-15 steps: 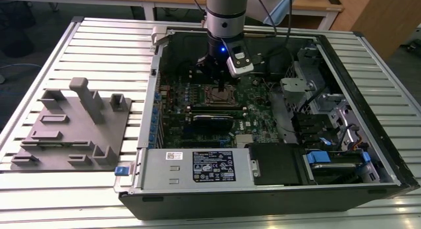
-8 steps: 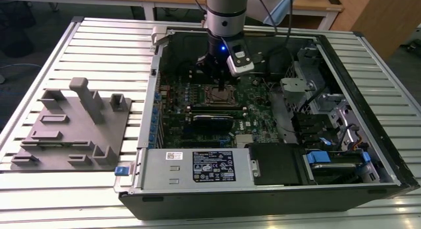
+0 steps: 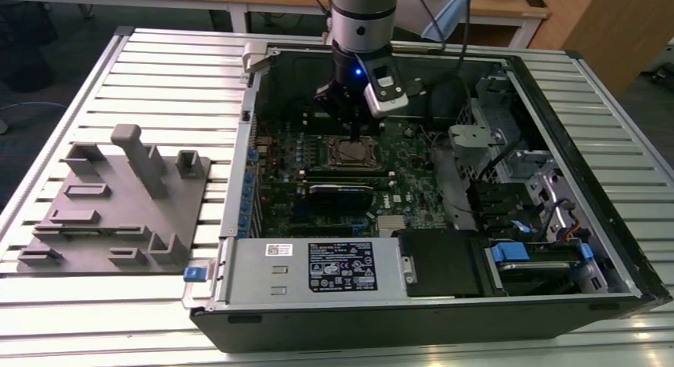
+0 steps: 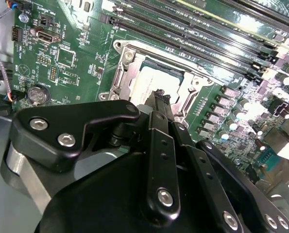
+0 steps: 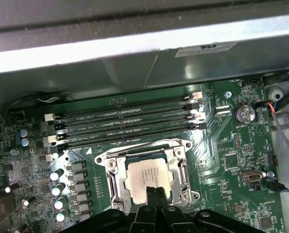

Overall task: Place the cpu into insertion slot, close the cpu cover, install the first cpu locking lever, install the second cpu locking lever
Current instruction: 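Install the second cpu locking lever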

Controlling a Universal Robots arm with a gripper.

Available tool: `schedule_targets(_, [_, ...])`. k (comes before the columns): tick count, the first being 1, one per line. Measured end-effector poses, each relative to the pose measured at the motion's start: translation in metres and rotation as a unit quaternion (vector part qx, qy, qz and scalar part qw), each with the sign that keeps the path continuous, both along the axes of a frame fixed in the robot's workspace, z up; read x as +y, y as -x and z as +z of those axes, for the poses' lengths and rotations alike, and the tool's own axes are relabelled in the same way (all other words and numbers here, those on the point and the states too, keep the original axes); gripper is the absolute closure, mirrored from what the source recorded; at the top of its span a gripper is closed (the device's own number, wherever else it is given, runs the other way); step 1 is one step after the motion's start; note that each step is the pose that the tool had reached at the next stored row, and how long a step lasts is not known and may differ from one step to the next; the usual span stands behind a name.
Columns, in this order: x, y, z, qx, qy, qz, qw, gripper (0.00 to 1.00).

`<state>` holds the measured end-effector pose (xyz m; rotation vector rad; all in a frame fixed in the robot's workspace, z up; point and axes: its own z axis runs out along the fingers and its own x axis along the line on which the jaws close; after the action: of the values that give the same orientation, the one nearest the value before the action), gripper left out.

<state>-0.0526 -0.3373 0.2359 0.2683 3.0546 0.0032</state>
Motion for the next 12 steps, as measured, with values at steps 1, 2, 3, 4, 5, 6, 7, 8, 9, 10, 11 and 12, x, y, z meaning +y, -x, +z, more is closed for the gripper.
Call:
schedule_targets(1, [0.0,0.0,0.0011,0.0,0.0,0.0,1.0,0.9])
schedule_targets(2, [0.0,0.0,0.0023,0.0,0.0,0.0,1.0,0.9])
schedule_targets(3, [0.0,0.0,0.0029,0.0,0.0,0.0,1.0,0.9])
schedule_targets(4, [0.0,0.0,0.003,0.0,-0.0001,0.0,1.0,0.9])
schedule_targets(5, [0.0,0.0,0.003,-0.0001,-0.0001,0.0,1.0,0.9])
schedule_targets(6, [0.0,0.0,0.003,-0.0001,-0.0001,0.0,1.0,0.9])
schedule_targets(7, [-0.0003,0.0,0.0031,0.0,0.0,0.0,1.0,0.9])
schedule_targets(8, [-0.0012,-0.0001,0.0032,0.0001,0.0001,0.0,1.0,0.9])
schedule_targets(9, [-0.0024,0.0,0.0031,0.0001,0.0,0.0,1.0,0.9])
schedule_targets(10, [-0.0037,0.0,0.0031,0.0,0.0,0.0,1.0,0.9])
schedule_targets(11, [-0.0053,0.0,0.0031,0.0,0.0,0.0,1.0,0.9])
schedule_targets(12, [-0.0069,0.0,0.0031,0.0,0.0,0.0,1.0,0.9])
